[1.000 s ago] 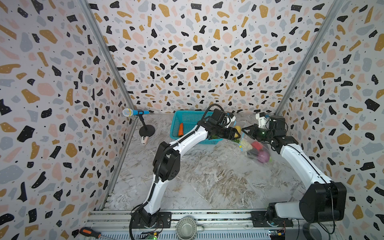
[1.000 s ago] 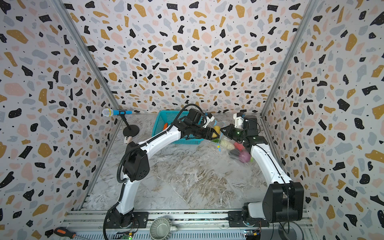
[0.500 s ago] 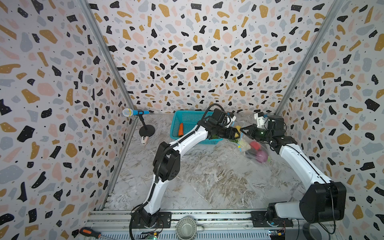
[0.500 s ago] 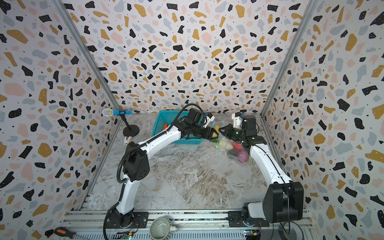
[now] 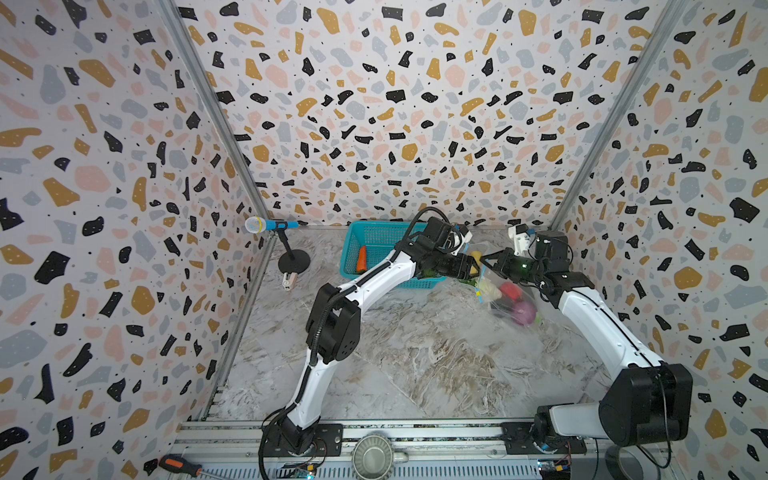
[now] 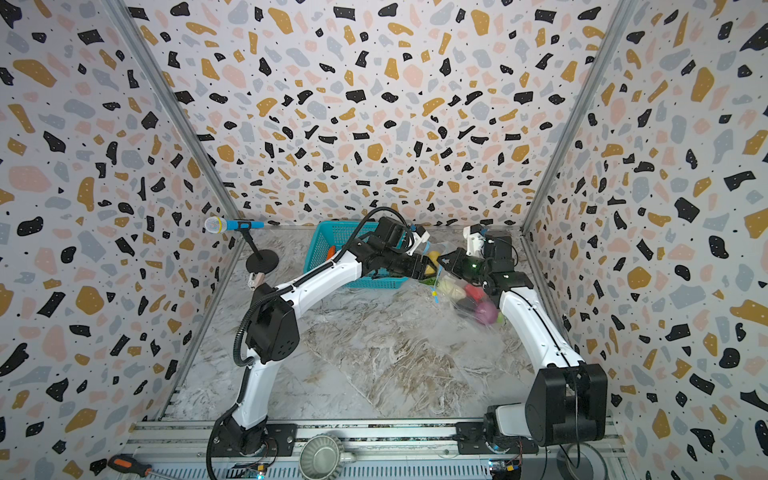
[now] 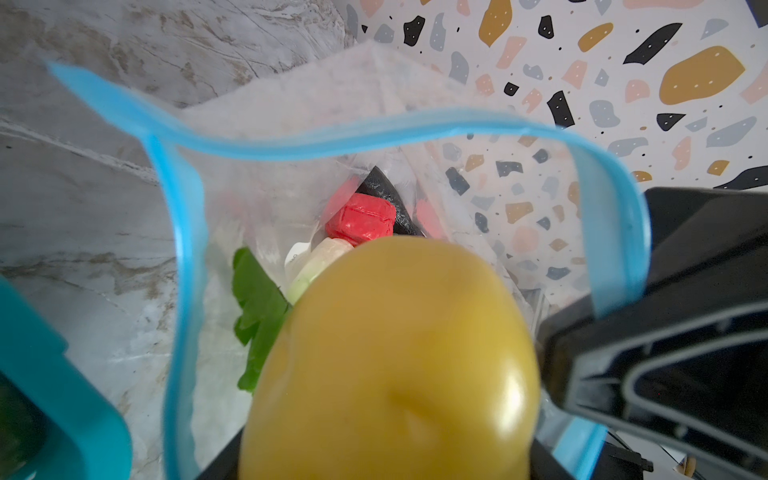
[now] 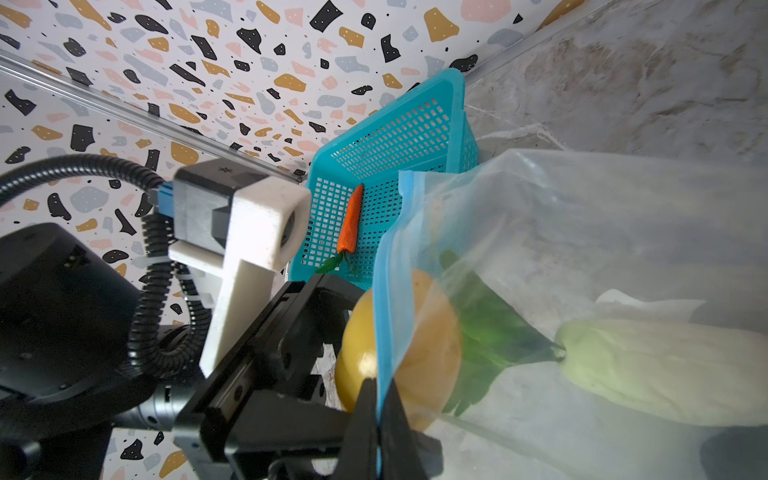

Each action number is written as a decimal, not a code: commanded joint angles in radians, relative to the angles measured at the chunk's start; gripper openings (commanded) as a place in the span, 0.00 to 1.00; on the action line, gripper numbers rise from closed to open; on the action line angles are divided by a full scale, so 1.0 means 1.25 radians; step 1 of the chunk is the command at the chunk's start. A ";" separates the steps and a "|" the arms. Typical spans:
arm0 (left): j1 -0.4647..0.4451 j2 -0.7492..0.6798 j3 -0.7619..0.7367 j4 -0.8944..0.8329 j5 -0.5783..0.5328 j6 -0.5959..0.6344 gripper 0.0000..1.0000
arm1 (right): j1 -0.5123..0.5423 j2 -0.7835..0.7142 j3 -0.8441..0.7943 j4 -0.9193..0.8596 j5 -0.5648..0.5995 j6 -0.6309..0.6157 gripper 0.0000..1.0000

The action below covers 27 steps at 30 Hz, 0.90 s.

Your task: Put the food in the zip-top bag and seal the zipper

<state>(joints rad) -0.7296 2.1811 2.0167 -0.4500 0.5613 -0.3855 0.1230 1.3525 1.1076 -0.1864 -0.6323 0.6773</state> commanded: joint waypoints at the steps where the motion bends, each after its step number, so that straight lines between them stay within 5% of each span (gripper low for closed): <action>1: -0.004 -0.008 0.016 0.008 -0.005 0.008 0.72 | 0.004 -0.021 0.007 0.014 -0.006 0.004 0.00; 27: 0.001 -0.019 0.011 0.007 -0.009 0.016 0.76 | 0.004 -0.012 0.004 0.020 -0.006 0.007 0.00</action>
<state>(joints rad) -0.7296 2.1807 2.0167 -0.4503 0.5484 -0.3782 0.1238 1.3529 1.1076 -0.1856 -0.6323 0.6823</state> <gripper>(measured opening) 0.757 0.052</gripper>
